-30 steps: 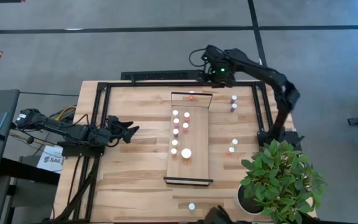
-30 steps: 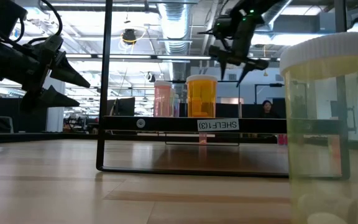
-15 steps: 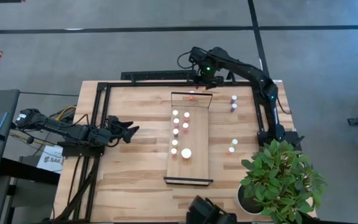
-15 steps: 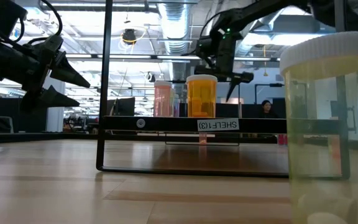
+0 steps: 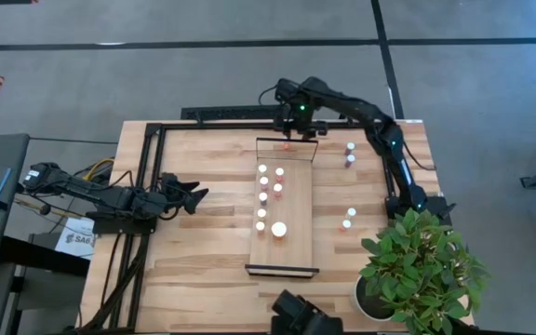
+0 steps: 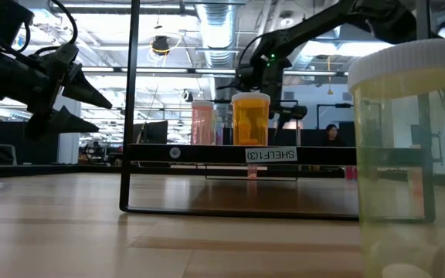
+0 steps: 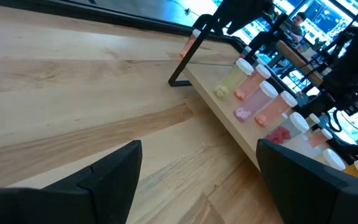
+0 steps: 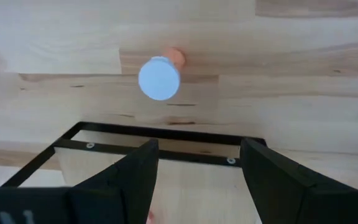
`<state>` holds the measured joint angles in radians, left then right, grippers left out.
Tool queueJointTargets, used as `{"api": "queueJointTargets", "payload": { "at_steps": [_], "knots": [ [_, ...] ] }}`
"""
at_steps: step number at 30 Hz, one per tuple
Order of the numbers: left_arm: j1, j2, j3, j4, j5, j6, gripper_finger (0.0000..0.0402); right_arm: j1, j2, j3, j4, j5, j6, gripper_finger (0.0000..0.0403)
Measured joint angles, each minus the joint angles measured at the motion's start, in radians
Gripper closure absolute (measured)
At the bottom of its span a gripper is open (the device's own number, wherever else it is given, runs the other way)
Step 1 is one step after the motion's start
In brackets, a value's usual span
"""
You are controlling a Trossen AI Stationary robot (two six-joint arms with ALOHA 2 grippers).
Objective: Pick and place medicine bottles onto shelf by color
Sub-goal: Put the pink pill bottle on the shelf
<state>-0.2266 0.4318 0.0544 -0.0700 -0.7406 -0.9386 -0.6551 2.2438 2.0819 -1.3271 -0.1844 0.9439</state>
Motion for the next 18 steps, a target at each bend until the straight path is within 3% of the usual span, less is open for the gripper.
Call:
{"api": "queueJointTargets", "payload": {
  "at_steps": [18],
  "knots": [
    [0.000, 0.000, 0.000, 0.000, 0.000, 0.000, 0.0099, 0.004, 0.004, -0.001, 0.129, 0.055, -0.004, 0.0155]
  ]
}}
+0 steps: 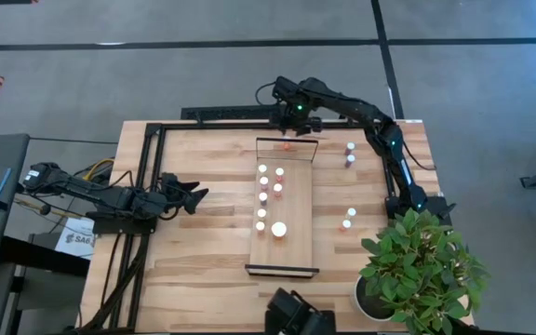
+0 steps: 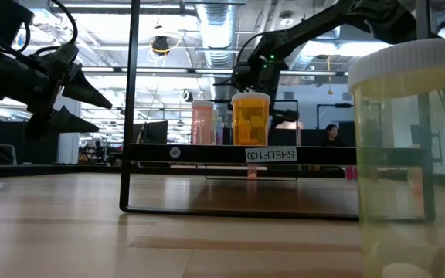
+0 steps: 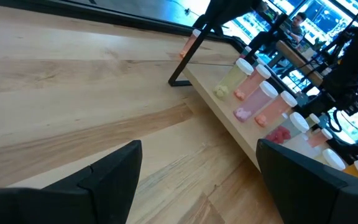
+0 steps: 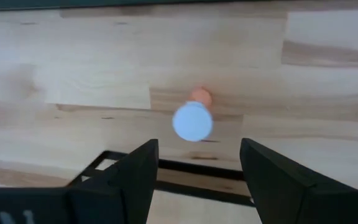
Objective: Pick and place medicine bottles onto shelf by color
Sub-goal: Put the pink pill bottle on the shelf
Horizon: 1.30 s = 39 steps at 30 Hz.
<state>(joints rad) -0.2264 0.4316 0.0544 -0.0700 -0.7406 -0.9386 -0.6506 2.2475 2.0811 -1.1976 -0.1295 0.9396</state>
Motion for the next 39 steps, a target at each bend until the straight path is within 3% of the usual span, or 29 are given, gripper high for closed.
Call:
{"api": "queueJointTargets", "payload": {
  "at_steps": [14, 28, 39],
  "knots": [
    [0.000, 0.000, 0.000, 0.000, 0.000, 0.000, 0.0099, 0.009, 0.000, -0.051, 0.075, 0.005, -0.023, 0.0155],
    [0.000, 0.000, 0.000, 0.000, 0.000, 0.000, 0.0099, -0.001, -0.003, -0.051, -0.021, -0.027, -0.100, 0.0155],
    [0.000, 0.000, 0.000, 0.000, 0.000, 0.000, 0.0099, 0.009, -0.002, -0.051, 0.022, 0.026, -0.121, 0.0155]
  ]
}}
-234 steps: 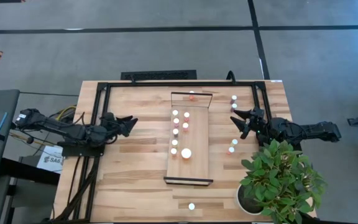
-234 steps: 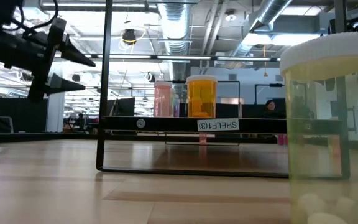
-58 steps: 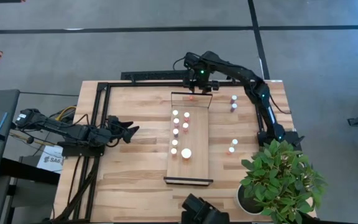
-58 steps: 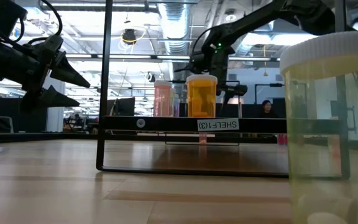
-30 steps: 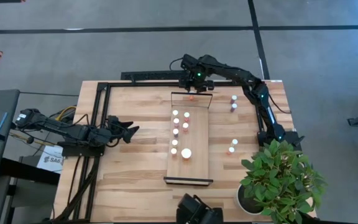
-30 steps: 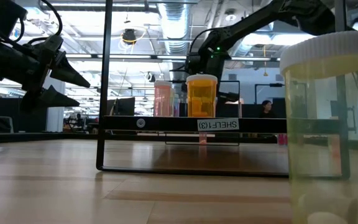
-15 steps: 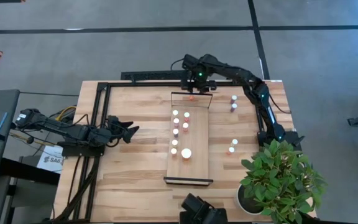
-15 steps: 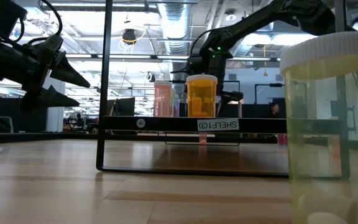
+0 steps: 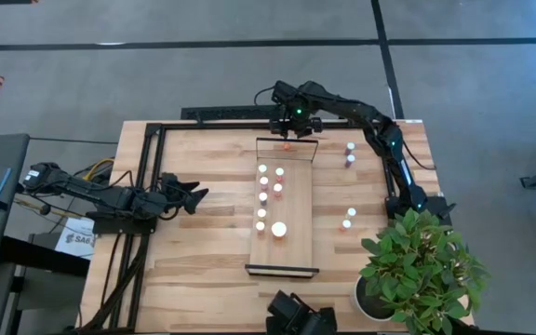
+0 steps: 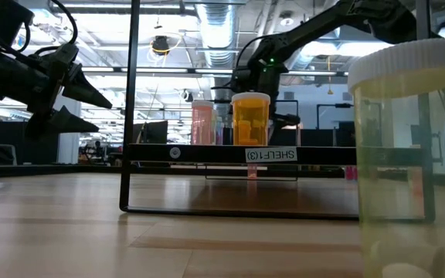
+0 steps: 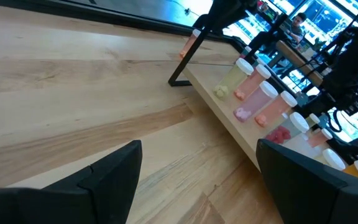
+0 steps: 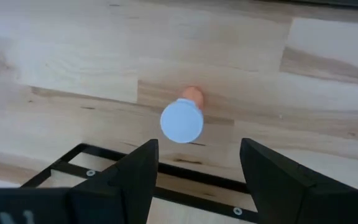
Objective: Pick and place medicine bottles onto shelf by color
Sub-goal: Put the pink pill bottle on the shelf
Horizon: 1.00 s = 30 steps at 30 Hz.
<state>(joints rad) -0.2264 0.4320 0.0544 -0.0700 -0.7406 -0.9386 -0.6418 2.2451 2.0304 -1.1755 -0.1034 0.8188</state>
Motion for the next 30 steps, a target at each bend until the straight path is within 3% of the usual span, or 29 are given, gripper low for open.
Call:
{"api": "queueJointTargets", "payload": {
  "at_steps": [11, 18, 30],
  "knots": [
    [0.000, 0.000, 0.000, 0.000, 0.000, 0.000, 0.0099, 0.006, 0.016, 0.000, 0.032, 0.025, -0.110, 0.0155],
    [0.000, 0.000, 0.000, 0.002, 0.000, 0.000, 0.0099, 0.005, 0.073, 0.003, 0.028, -0.035, -0.113, 0.0155],
    [0.000, 0.000, -0.001, 0.006, 0.000, 0.000, 0.0099, 0.005, 0.084, 0.004, 0.093, -0.021, -0.113, 0.0155]
  ]
}}
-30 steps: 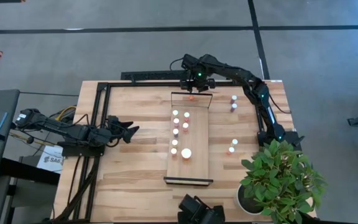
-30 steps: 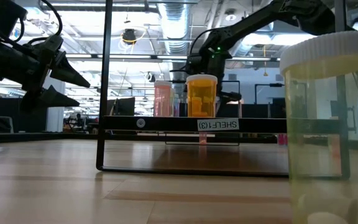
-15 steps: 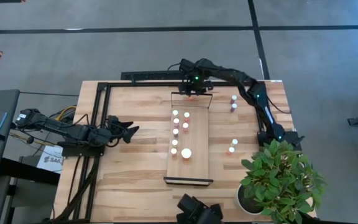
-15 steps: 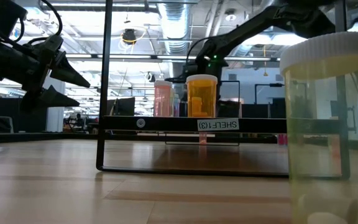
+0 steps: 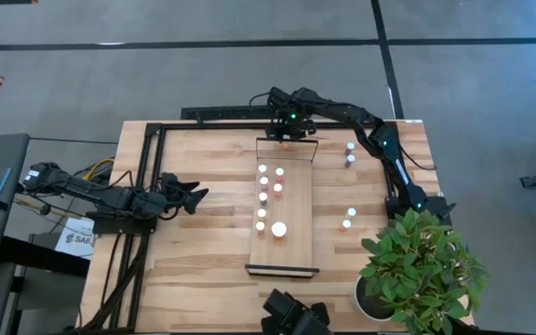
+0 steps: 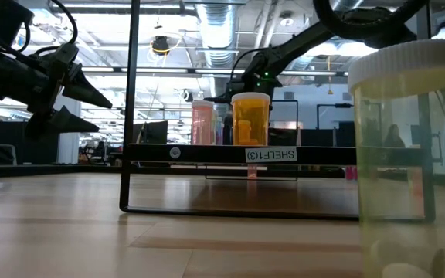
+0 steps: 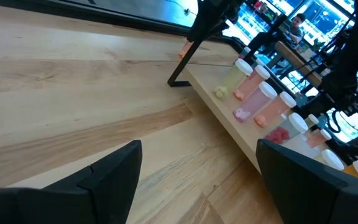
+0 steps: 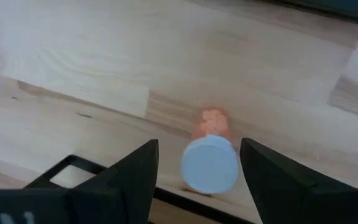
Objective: Pick and place medicine bottles onto shelf by color
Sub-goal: Put the pink pill bottle on the shelf
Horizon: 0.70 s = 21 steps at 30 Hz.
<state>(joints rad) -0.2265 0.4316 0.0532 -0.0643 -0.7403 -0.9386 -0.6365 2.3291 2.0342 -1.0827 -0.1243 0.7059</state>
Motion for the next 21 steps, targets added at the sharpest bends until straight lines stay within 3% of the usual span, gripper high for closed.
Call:
{"api": "queueJointTargets", "payload": {
  "at_steps": [4, 13, 21],
  "knots": [
    [0.000, 0.000, 0.000, 0.000, 0.000, 0.000, 0.0099, 0.002, 0.000, 0.000, 0.005, 0.005, 0.000, 0.0171],
    [0.000, 0.000, 0.000, 0.001, 0.000, 0.000, 0.0099, 0.015, 0.000, 0.000, 0.034, 0.007, 0.000, 0.0256],
    [0.000, 0.000, 0.000, 0.001, 0.000, 0.000, 0.0099, 0.014, 0.000, 0.000, 0.033, 0.008, 0.003, 0.0258]
  ]
}}
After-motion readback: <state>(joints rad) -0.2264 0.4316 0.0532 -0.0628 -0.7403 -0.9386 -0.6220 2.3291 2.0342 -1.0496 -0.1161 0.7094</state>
